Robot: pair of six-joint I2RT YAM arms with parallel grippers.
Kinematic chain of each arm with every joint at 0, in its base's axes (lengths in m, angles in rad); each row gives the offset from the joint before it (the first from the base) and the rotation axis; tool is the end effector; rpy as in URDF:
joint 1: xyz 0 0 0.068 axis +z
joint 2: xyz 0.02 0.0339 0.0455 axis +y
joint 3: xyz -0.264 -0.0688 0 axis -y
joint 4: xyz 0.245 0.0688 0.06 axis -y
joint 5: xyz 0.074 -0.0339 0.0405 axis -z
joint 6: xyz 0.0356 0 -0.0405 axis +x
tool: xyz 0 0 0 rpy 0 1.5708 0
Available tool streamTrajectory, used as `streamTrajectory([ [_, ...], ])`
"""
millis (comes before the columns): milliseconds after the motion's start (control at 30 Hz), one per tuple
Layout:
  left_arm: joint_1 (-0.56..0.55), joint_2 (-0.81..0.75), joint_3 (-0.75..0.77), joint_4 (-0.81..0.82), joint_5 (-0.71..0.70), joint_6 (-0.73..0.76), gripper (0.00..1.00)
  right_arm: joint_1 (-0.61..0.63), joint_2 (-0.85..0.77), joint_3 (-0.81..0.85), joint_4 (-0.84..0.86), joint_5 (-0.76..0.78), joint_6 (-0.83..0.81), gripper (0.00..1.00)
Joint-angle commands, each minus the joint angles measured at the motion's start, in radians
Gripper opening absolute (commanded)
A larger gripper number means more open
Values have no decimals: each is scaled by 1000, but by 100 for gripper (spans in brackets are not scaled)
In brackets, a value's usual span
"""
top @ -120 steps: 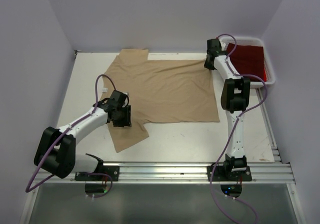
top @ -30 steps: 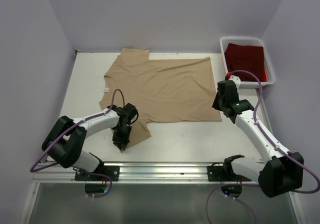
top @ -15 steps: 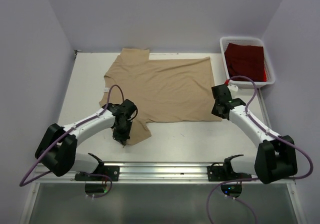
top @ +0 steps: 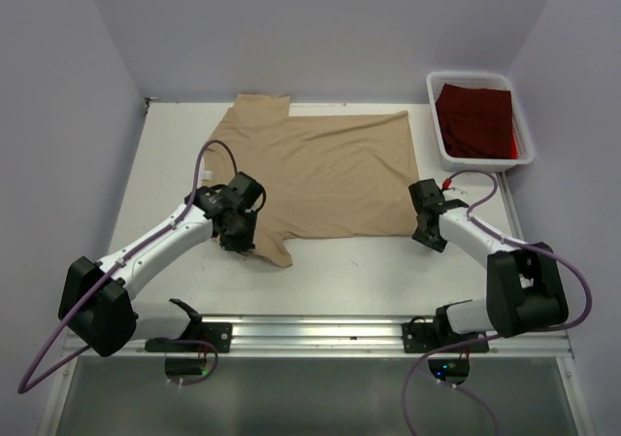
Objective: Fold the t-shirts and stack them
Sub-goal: Fold the tshirt
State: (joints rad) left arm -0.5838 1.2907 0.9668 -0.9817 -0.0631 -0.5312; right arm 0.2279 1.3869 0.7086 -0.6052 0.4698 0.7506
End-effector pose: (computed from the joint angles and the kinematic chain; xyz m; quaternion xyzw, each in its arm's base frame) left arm 0.1907 -0.1233 0.2404 0.0219 0.9905 -0.0434 0.1287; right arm 0.2278 0.0363 0.1646 0.2809 0.9212 -0.1379 0.2311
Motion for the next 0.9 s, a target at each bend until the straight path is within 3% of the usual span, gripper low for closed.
streamTrajectory([
  [0,-4,-7,-5,-11,-17,-1,0,-9,-38,35,25,30,10,40],
  [300,-4,-2,-7,-8,-17,-3,0,-36,-51,71,62,29,-37,49],
  [633,-4,2,-25,-2,-11,-1,0,-56,89,115,165,-28,-48,48],
  [867,-4,-16,-28,-12,-14,-3,0,-56,94,98,144,-39,-28,45],
])
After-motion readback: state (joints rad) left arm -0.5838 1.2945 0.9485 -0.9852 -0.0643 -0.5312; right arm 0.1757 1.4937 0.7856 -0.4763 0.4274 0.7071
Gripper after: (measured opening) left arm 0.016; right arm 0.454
